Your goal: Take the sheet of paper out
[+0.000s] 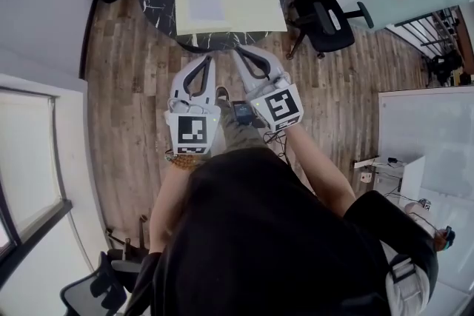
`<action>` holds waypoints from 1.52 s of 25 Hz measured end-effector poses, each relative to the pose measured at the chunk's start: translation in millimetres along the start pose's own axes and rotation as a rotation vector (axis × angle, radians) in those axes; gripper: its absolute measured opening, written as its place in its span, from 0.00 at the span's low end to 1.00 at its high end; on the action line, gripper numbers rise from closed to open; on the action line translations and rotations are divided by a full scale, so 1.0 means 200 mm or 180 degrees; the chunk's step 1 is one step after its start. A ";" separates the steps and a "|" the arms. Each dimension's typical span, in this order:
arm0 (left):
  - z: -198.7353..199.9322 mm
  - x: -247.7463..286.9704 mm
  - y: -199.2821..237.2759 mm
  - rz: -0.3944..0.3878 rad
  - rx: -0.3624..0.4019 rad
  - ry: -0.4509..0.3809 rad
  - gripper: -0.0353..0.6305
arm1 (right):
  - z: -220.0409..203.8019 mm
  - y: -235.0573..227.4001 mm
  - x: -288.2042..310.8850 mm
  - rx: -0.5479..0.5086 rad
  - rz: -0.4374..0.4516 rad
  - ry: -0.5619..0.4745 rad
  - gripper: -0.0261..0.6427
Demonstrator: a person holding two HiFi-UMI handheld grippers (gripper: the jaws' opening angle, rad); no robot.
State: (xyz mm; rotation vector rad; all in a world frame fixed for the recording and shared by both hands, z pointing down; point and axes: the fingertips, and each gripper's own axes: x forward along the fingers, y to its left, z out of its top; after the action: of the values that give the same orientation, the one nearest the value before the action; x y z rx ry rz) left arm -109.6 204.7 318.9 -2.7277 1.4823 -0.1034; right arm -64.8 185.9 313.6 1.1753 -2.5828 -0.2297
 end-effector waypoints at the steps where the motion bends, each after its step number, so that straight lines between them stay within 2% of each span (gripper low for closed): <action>1: -0.02 0.02 0.00 -0.0016 0.0014 0.0040 0.05 | -0.02 -0.02 0.01 0.0005 -0.0014 -0.0018 0.04; 7: -0.06 0.16 -0.01 -0.0044 0.0119 0.0180 0.05 | -0.16 -0.23 0.06 0.0169 -0.0161 -0.0010 0.04; 13: -0.10 0.35 0.05 -0.0009 0.0131 0.0308 0.05 | -0.24 -0.37 0.20 0.0080 -0.0044 0.0043 0.04; 20: -0.16 0.62 0.14 0.0024 0.0054 0.0458 0.05 | -0.35 -0.65 0.42 0.0112 0.0035 0.0121 0.04; 23: -0.18 0.75 0.17 0.0056 -0.0043 0.0554 0.05 | -0.41 -0.77 0.51 0.0097 0.0086 0.0156 0.04; 32: -0.22 1.10 0.31 0.0097 0.0044 0.0690 0.05 | -0.70 -1.07 0.85 -0.0095 0.0348 0.0430 0.04; 35: -0.24 1.20 0.37 0.0194 -0.0046 0.0777 0.05 | -0.79 -1.16 0.96 -0.0140 0.0486 0.0488 0.04; 38: -0.26 1.29 0.42 0.0208 0.0022 0.0810 0.05 | -0.86 -1.25 1.05 -0.0158 0.0571 0.0555 0.04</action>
State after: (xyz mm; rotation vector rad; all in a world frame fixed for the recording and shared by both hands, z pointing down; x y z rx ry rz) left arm -44.5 -57.8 376.6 -2.7405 1.6230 -0.4689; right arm 38.0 -139.9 451.9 0.8975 -2.4947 -0.1442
